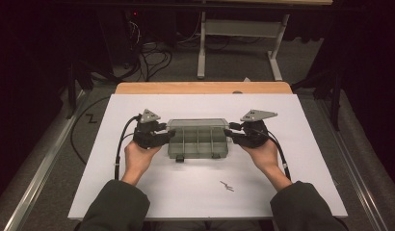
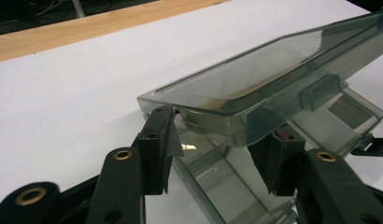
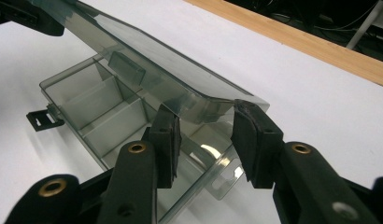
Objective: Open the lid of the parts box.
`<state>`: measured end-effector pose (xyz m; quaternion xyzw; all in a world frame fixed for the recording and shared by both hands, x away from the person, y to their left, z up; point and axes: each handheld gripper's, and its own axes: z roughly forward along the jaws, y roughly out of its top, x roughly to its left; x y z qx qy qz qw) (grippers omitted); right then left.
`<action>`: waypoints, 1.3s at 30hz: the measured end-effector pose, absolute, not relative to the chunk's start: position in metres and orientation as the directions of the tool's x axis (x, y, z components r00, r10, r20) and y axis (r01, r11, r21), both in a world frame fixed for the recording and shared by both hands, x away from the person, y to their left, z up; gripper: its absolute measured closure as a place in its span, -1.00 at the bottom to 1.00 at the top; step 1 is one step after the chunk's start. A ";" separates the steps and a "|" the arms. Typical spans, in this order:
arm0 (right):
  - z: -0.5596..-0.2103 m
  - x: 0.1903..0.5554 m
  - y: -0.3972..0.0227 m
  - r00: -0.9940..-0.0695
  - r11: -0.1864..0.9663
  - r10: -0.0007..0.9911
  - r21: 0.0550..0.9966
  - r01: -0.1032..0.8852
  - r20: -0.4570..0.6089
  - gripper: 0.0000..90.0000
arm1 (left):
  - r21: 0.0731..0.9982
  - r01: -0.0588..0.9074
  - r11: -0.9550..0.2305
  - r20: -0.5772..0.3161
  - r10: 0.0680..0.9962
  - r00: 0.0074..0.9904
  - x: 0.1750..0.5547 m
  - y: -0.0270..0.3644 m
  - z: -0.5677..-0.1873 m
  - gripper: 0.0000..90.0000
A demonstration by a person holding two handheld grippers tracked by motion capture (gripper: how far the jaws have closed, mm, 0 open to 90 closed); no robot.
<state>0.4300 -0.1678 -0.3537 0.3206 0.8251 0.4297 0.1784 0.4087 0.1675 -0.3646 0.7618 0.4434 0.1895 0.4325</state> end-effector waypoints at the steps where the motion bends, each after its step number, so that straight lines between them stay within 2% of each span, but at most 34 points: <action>1: -0.353 0.431 -0.168 -0.729 0.421 0.684 0.825 0.377 -0.016 0.42 | 0.828 0.510 -0.232 -0.094 0.840 0.535 0.410 0.168 -0.364 0.14; 30: -0.354 0.462 -0.161 -0.686 0.351 0.727 0.843 0.409 0.031 0.49 | 0.846 0.499 -0.188 -0.114 0.850 0.514 0.442 0.168 -0.364 0.21; 39: -0.354 0.475 -0.159 -0.665 0.334 0.746 0.841 0.426 0.040 0.52 | 0.854 0.505 -0.129 -0.168 0.848 0.502 0.450 0.173 -0.364 0.28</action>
